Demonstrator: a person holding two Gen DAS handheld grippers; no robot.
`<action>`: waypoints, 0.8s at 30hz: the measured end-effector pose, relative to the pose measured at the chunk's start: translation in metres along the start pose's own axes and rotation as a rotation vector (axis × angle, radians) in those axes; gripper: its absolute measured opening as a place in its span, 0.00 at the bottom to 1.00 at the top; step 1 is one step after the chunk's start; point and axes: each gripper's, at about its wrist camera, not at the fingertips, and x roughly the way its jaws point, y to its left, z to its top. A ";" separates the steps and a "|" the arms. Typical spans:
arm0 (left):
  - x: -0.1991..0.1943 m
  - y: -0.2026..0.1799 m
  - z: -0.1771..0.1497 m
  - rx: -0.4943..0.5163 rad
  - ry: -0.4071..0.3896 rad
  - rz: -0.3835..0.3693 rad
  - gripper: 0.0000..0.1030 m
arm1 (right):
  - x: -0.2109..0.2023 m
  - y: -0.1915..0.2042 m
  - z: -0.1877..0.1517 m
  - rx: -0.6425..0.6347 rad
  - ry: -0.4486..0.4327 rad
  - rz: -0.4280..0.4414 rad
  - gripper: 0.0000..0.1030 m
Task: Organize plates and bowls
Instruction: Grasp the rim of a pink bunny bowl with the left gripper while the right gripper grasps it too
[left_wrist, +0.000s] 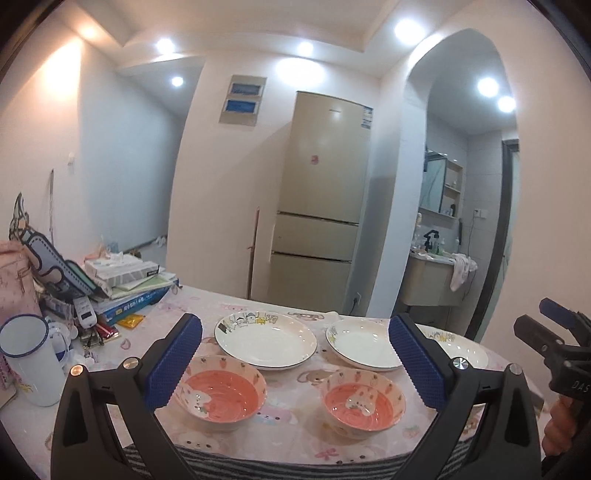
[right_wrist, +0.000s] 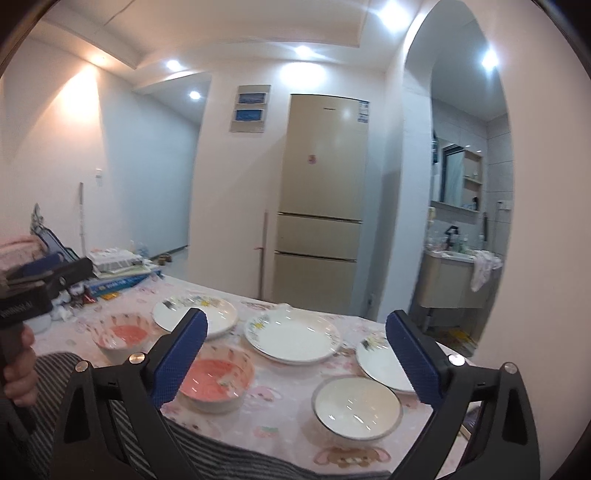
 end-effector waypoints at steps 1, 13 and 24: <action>0.003 0.006 0.005 -0.022 0.008 0.013 1.00 | 0.006 0.004 0.010 -0.002 0.007 0.033 0.94; 0.057 0.123 -0.024 -0.445 0.219 0.050 0.81 | 0.121 0.072 0.057 0.126 0.307 0.305 0.87; 0.089 0.142 -0.074 -0.560 0.439 0.089 0.60 | 0.221 0.124 -0.001 0.253 0.662 0.415 0.66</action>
